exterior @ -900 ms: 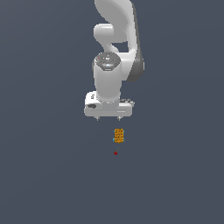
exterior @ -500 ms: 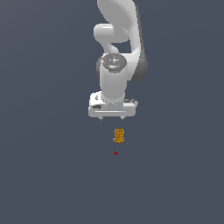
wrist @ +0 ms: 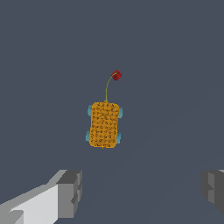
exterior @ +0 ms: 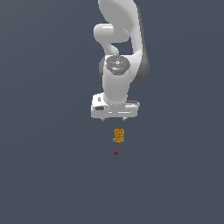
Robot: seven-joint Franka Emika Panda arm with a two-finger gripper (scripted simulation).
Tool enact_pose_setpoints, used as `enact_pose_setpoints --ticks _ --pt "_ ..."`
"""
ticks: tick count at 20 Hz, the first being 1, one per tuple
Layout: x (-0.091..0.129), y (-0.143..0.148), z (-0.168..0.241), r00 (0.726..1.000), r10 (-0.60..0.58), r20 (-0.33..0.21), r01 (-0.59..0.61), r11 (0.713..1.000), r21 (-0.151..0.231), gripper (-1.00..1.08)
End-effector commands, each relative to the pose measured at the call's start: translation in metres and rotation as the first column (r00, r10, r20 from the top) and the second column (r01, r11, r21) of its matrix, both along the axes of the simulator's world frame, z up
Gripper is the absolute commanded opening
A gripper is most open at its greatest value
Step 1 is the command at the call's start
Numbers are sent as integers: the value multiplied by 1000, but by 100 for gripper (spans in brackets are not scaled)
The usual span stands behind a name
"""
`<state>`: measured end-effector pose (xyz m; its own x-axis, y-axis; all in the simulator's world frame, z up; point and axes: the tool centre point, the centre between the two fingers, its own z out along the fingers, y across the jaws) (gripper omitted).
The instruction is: Pick up the object and move it to a goal position.
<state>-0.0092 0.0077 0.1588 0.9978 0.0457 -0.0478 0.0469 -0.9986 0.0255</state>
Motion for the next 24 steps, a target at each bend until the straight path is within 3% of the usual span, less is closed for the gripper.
enact_pose_setpoints --ticks 1,14,24 --pt "3 2 -6 1000 -5 2 5 1000 2 100" --pt "37 24 -74 997 -66 37 65 998 22 100" --pt "44 30 -93 996 -81 45 80 996 27 100"
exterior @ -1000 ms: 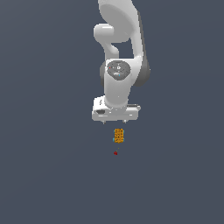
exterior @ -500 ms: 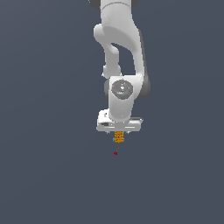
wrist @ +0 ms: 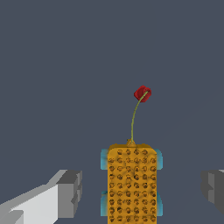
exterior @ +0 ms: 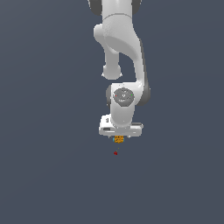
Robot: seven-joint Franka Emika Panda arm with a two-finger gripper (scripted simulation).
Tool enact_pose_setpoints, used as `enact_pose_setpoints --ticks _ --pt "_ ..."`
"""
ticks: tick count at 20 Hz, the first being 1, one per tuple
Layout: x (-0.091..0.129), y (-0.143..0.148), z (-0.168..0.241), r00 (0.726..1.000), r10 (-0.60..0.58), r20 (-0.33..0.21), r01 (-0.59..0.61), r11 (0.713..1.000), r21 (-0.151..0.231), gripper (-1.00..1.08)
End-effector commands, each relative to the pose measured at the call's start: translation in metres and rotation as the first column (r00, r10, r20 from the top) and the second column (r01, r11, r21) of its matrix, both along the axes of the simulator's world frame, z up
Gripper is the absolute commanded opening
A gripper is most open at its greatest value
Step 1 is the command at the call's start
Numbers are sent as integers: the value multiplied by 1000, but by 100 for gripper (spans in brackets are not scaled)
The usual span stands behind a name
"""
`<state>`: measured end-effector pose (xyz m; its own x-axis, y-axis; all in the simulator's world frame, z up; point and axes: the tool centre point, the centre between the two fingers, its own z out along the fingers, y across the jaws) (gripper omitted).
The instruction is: Pick up the object and move it to a goal position.
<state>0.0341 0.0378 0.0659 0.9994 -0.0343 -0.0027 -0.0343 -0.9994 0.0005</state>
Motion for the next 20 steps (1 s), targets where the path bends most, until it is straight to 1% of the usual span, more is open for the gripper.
enact_pose_setpoints --ticks 1,5,13,18,19,20 --pt "0 0 0 1000 0 1 0 1000 0 100" --pt "0 0 -9 1000 0 1 0 1000 0 100" --pt "0 0 -45 1000 -1 2 1 1000 0 100" --pt "1 0 -51 1000 -2 3 2 1000 0 100" --pt "1 0 -51 1000 -2 3 2 1000 0 -100" --pt "1 0 -51 1000 -2 3 2 1000 0 -100"
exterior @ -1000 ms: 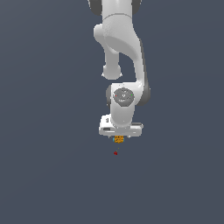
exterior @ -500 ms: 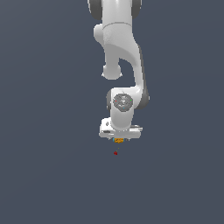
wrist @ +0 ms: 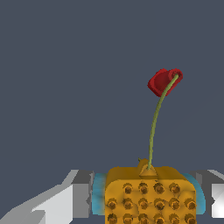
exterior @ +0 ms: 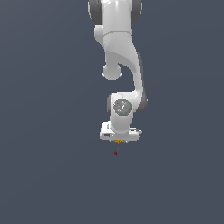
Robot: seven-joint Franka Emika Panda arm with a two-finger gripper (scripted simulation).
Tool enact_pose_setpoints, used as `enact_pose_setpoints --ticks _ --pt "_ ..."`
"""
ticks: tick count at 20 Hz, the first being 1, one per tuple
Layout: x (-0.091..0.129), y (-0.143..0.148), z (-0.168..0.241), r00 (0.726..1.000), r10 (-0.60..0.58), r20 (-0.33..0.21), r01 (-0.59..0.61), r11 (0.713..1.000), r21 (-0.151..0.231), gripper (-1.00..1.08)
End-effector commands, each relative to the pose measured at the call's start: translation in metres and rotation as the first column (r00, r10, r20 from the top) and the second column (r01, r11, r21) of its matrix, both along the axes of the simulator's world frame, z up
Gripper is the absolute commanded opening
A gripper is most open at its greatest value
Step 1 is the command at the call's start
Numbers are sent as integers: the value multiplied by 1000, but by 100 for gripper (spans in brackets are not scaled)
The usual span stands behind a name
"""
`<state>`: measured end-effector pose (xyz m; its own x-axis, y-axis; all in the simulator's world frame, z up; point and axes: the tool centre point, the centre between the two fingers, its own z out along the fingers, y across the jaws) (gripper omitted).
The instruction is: Pick up the object and move it to a goal position.
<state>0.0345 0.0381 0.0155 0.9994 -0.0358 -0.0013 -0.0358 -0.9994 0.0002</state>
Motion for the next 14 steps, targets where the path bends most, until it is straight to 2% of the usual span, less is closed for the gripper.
enact_pose_setpoints --ticks 1,14 --pt "1 0 0 1000 0 1 0 1000 0 -100" --pt "-3 -1 3 1000 0 1 0 1000 0 -100"
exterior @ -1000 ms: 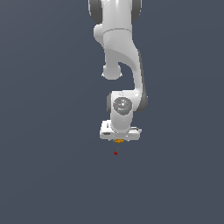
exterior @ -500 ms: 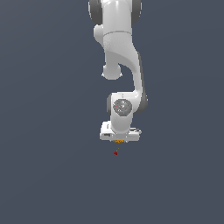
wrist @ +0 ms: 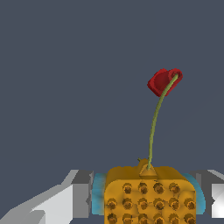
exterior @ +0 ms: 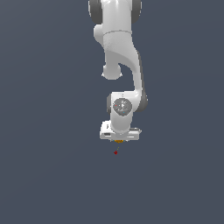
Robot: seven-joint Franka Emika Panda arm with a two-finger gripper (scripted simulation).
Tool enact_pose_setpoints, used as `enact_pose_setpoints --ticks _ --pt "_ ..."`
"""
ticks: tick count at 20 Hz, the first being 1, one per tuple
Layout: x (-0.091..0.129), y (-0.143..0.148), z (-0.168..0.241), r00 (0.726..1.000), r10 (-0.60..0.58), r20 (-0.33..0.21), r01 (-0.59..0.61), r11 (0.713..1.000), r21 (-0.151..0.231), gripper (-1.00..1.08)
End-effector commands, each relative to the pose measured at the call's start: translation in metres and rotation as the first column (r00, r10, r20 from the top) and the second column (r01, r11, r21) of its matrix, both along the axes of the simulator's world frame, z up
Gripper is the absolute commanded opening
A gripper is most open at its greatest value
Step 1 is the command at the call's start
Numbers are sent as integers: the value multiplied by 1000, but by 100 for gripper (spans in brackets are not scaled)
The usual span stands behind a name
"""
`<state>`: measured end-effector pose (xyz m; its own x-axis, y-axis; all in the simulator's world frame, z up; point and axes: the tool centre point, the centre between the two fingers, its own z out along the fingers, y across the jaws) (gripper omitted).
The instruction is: Pick up the object and move it to a goal position.
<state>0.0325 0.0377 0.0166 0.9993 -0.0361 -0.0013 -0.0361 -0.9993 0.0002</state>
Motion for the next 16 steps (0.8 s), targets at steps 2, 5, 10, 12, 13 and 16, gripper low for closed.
enact_pose_setpoints --ticks 2,5,10,12,13,16 --pt "-4 -1 4 1000 0 1 0 1000 0 -100" --pt "-11 -1 9 1000 0 1 0 1000 0 -100" --pt "-28 -4 21 1000 0 1 0 1000 0 -100" --pt "-38 -5 28 1000 0 1 0 1000 0 -100" --pt "-43 -6 31 1000 0 1 0 1000 0 -100" --pt "-60 -8 44 1000 0 1 0 1000 0 -100"
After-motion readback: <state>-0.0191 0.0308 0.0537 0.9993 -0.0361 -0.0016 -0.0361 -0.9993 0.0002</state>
